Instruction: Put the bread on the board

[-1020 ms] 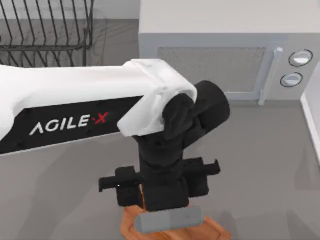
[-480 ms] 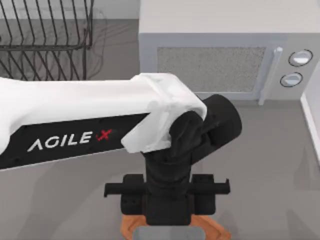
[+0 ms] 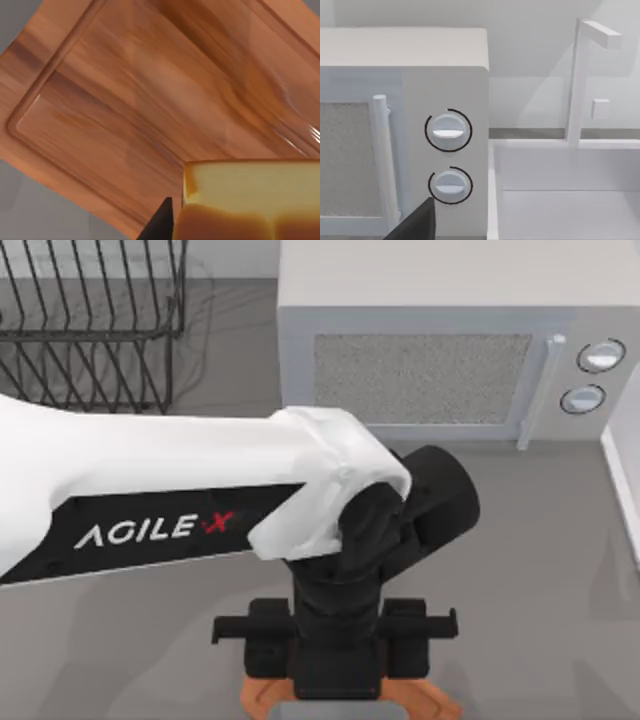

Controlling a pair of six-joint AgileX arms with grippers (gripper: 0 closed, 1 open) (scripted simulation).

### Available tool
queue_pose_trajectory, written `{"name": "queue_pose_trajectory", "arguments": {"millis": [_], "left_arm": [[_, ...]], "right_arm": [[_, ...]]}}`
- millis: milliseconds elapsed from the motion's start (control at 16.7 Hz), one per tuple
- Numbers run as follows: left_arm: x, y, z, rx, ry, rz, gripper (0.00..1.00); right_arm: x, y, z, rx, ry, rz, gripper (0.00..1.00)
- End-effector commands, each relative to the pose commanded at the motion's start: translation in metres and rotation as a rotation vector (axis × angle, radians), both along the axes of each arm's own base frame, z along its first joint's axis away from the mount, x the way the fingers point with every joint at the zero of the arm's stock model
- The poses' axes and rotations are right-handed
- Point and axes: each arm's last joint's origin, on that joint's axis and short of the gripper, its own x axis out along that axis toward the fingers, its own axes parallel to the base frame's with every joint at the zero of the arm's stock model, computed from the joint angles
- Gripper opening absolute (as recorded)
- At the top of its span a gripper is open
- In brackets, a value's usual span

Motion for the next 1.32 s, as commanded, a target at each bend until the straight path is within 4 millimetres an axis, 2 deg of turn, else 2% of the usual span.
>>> {"name": "queue_pose_trajectory", "arguments": {"millis": [660,900,1320], "left_arm": [[-0.001,0.000,-0.026,-0.003,-0.002,-0.001,0.00],[-0.001,0.000,-0.026,-0.003,-0.002,-0.001,0.00],[-0.001,0.000,-0.026,-0.003,-0.002,-0.001,0.53]], "right_arm": [[0.000,0.000,0.000,0.000,0.000,0.000,1.00],[0.000,0.000,0.000,0.000,0.000,0.000,1.00],[0.000,0.000,0.000,0.000,0.000,0.000,1.00]]}}
